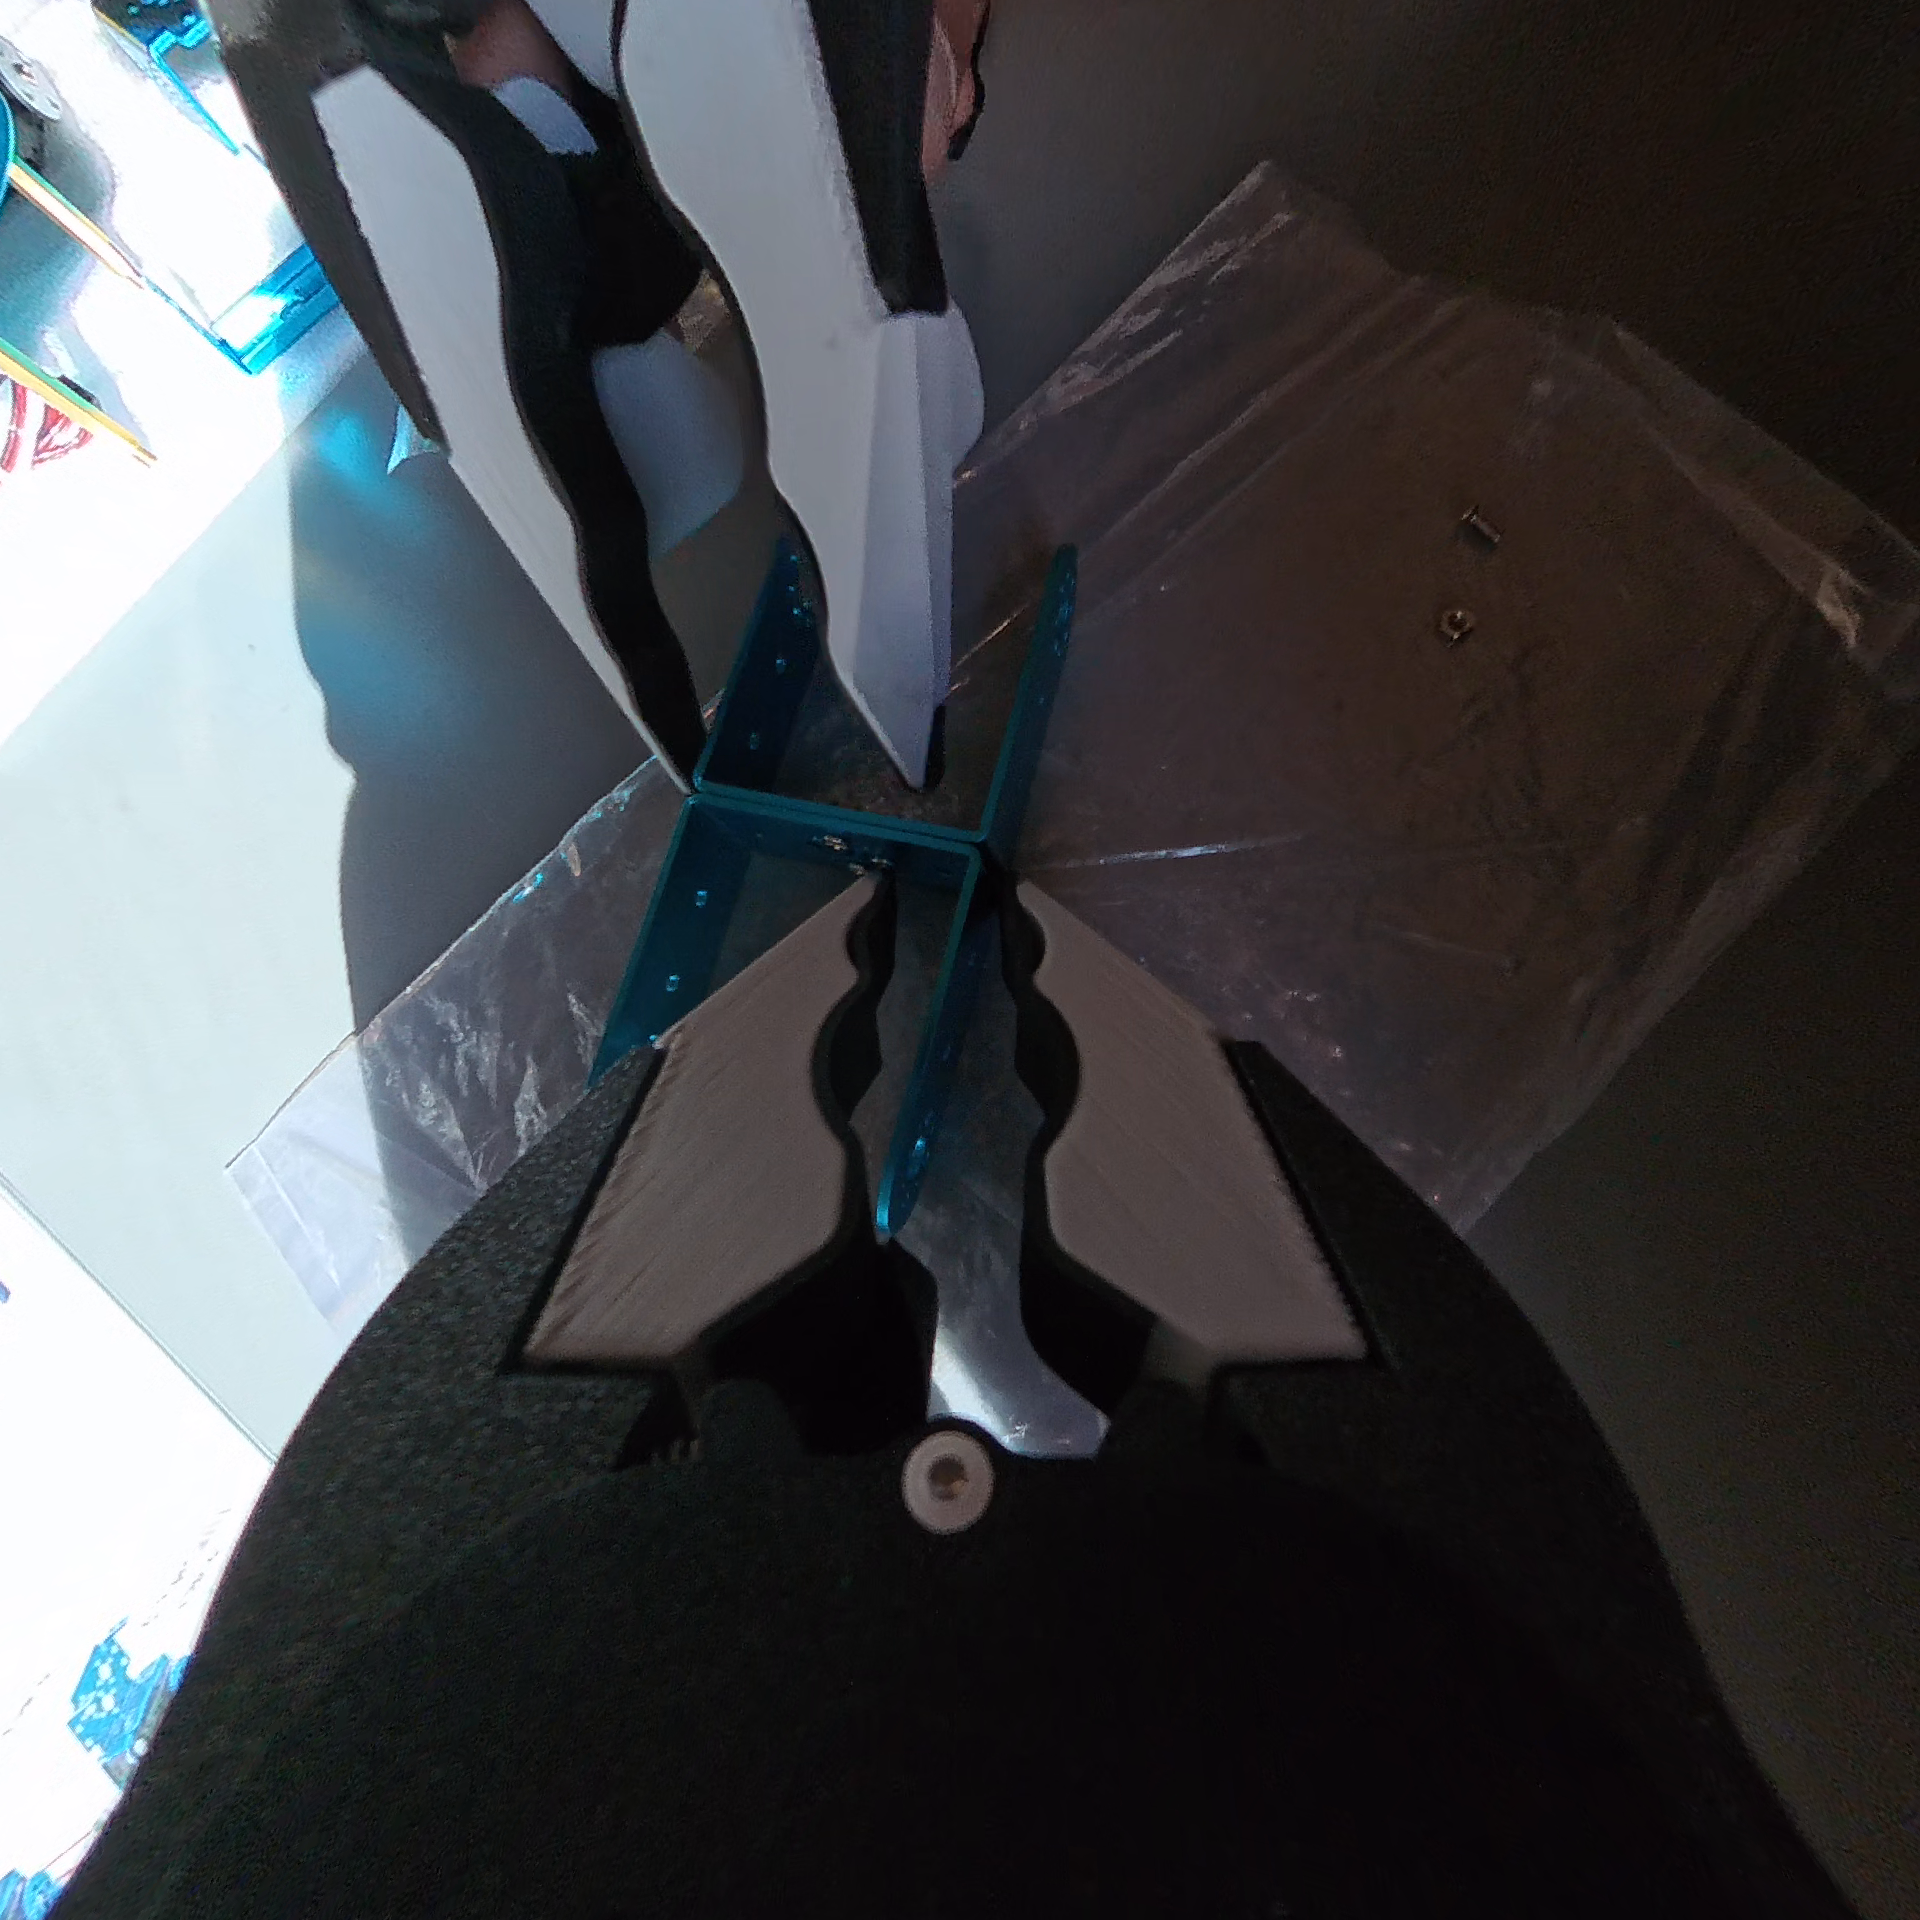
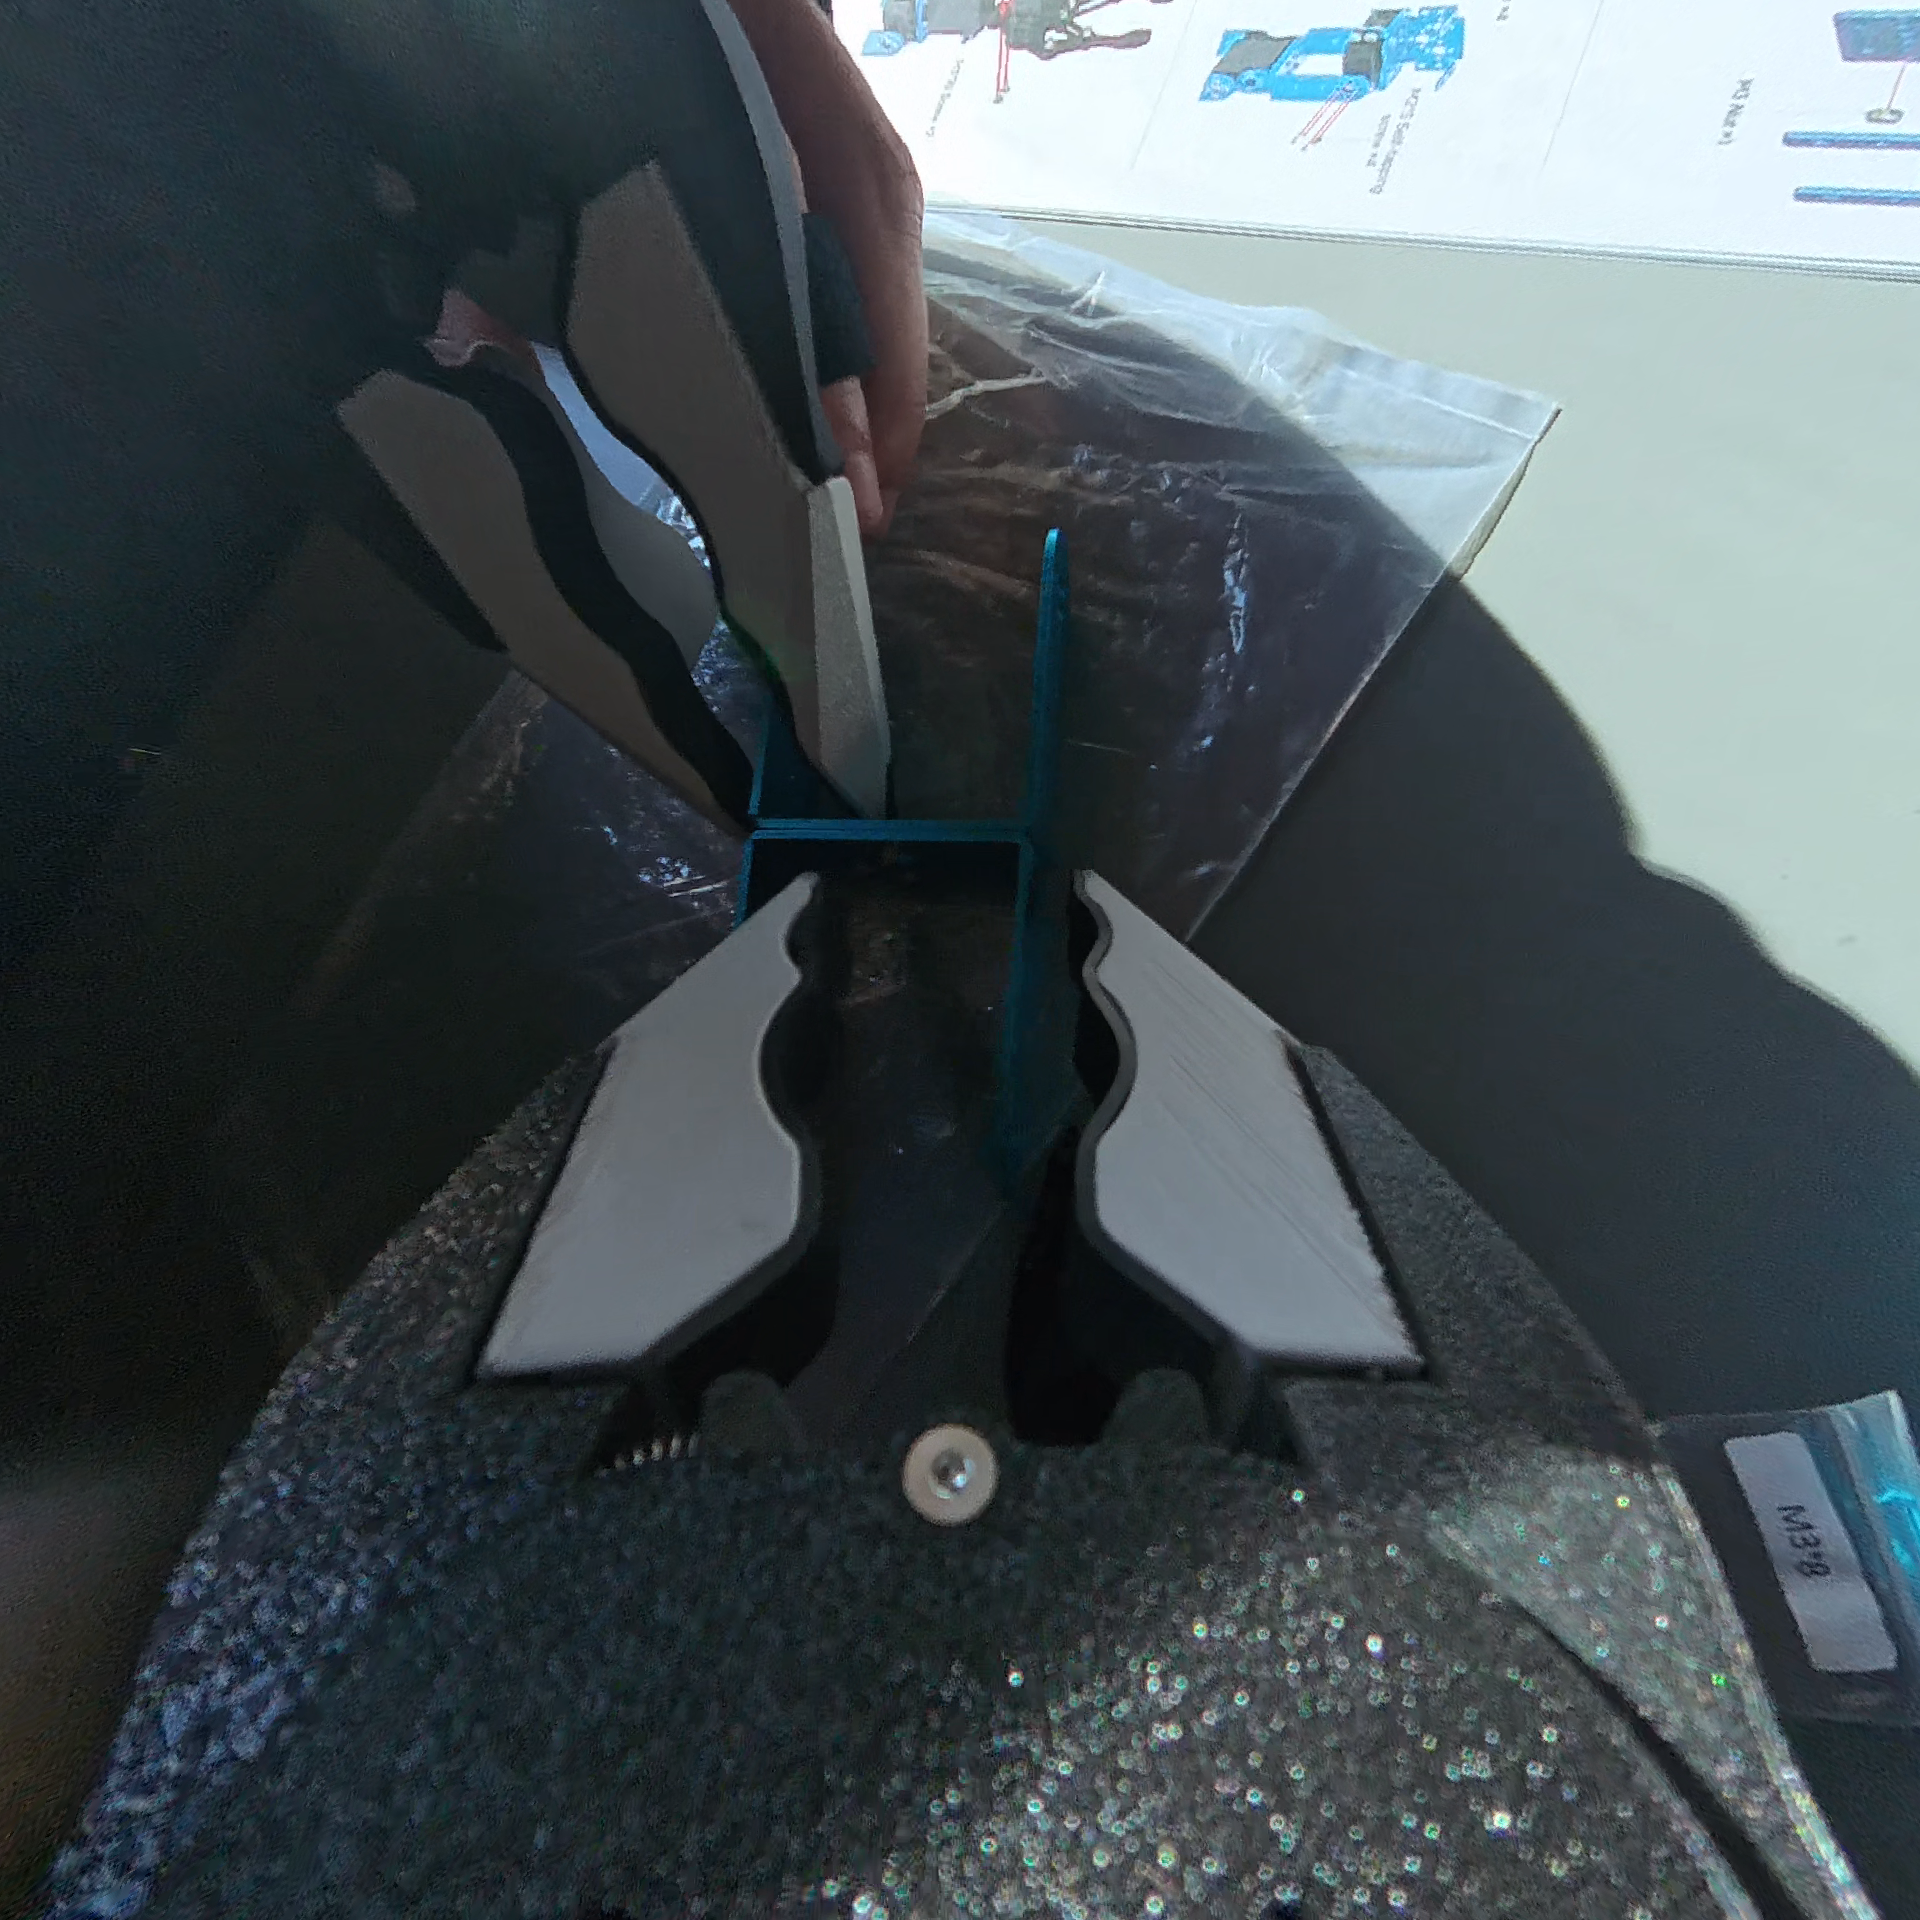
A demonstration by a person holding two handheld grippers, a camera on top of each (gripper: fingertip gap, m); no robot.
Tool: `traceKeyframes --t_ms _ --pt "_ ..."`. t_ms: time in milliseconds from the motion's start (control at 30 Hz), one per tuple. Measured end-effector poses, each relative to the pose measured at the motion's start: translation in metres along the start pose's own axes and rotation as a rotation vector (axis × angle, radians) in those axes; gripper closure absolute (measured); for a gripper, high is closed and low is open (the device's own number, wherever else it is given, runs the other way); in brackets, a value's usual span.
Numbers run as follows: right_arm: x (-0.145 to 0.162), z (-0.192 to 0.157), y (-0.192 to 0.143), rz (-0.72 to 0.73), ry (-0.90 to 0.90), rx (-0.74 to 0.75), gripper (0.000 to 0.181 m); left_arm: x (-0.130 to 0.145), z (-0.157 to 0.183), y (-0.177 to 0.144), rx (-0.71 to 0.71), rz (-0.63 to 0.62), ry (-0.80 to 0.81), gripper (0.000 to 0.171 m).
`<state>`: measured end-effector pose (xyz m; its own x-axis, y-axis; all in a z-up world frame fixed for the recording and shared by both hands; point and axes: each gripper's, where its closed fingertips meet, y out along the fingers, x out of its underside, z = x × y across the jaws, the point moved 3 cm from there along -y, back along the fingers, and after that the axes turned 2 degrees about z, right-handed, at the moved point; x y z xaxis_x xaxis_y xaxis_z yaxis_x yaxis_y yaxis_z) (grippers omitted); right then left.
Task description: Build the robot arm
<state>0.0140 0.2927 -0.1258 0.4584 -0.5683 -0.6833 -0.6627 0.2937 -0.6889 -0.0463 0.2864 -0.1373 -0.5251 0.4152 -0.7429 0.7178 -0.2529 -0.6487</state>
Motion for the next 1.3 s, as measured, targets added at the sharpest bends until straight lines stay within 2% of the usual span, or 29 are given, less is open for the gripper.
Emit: traceKeyframes --t_ms 100,400,533,633,800,967,1300 --pt "0.0032 -0.0007 0.0073 -0.029 -0.018 0.015 0.138 -0.0002 0.0 0.0002 -0.001 0.0 0.0 0.153" --pt "0.0002 0.0016 0.0064 0.023 0.061 -0.035 0.149 -0.0003 0.0002 0.0002 -0.002 -0.001 0.001 0.153" --pt "0.0014 0.0013 0.0059 0.017 0.054 -0.037 0.148 -0.0008 0.0007 0.0006 0.003 0.001 0.0 0.153" --pt "0.0009 0.0014 0.0044 0.003 0.032 -0.004 0.136 -0.001 0.0005 0.0009 0.003 0.0 0.002 0.153" --pt "0.0021 -0.0006 0.009 -0.027 -0.009 0.024 0.143 -0.001 0.0007 0.0008 0.0 0.0 0.004 0.153" --pt "0.0019 0.0005 0.0072 0.006 0.067 -0.038 0.145 -0.0017 0.0004 0.0015 -0.009 0.0 0.009 0.153" --pt "0.0025 -0.0001 0.007 0.005 0.074 -0.049 0.145 -0.002 0.0016 0.0021 -0.001 -0.001 0.009 0.153"
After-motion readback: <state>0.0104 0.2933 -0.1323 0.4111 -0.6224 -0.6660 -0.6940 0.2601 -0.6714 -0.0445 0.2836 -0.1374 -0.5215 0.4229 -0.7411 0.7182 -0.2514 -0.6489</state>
